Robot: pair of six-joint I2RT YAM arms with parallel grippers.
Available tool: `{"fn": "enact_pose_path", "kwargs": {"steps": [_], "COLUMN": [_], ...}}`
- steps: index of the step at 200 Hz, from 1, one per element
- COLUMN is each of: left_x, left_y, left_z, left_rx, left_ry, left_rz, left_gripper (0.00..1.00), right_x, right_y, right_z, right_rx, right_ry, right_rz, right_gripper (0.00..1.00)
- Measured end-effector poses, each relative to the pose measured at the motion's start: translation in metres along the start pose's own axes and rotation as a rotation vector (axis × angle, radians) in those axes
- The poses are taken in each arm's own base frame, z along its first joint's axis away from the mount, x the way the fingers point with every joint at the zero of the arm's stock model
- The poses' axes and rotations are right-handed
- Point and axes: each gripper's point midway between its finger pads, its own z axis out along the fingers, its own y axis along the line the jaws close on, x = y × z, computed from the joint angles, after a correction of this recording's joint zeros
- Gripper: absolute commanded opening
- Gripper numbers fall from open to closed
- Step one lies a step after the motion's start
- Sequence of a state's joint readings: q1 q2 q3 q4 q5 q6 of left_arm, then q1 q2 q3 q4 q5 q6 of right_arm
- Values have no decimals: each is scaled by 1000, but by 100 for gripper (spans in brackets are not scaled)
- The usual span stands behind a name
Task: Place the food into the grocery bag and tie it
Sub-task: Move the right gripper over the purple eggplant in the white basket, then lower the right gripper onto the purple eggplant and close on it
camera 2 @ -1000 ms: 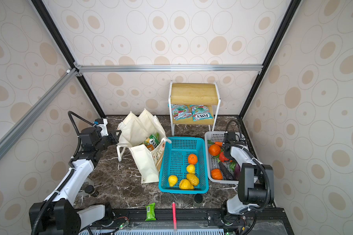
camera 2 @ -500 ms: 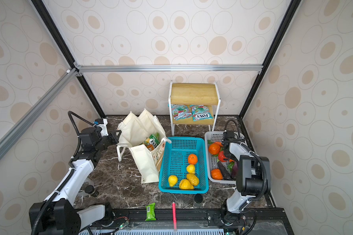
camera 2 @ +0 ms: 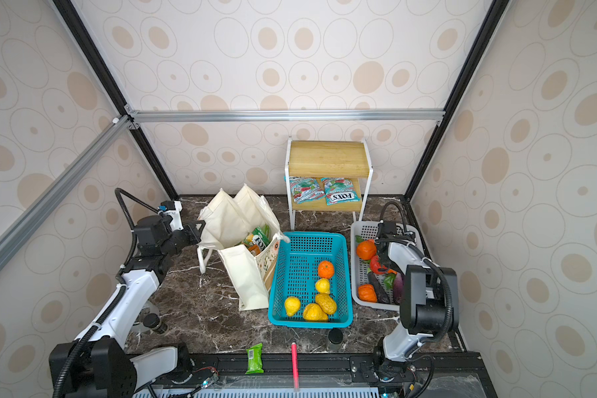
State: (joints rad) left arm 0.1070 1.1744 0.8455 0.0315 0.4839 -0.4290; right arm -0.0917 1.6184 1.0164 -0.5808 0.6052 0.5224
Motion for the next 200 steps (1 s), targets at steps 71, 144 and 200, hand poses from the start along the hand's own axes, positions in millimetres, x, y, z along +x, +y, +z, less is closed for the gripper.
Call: {"fn": "enact_pose_path", "kwargs": {"steps": [71, 144, 200], "left_x": [0, 0, 0], "left_y": [0, 0, 1], "left_z": [0, 0, 0], "left_rx": [0, 0, -2], "left_ry": [0, 0, 1], "left_rz": [0, 0, -1], "left_gripper": [0, 0, 0], "right_x": [-6, -15, -21], "right_y": [5, 7, 3], "right_z": [-12, -3, 1], "right_rx": [6, 36, 7], "right_ry": [-54, -58, -55], "right_rz": [-29, -91, -128], "right_gripper": [55, 60, 40]}}
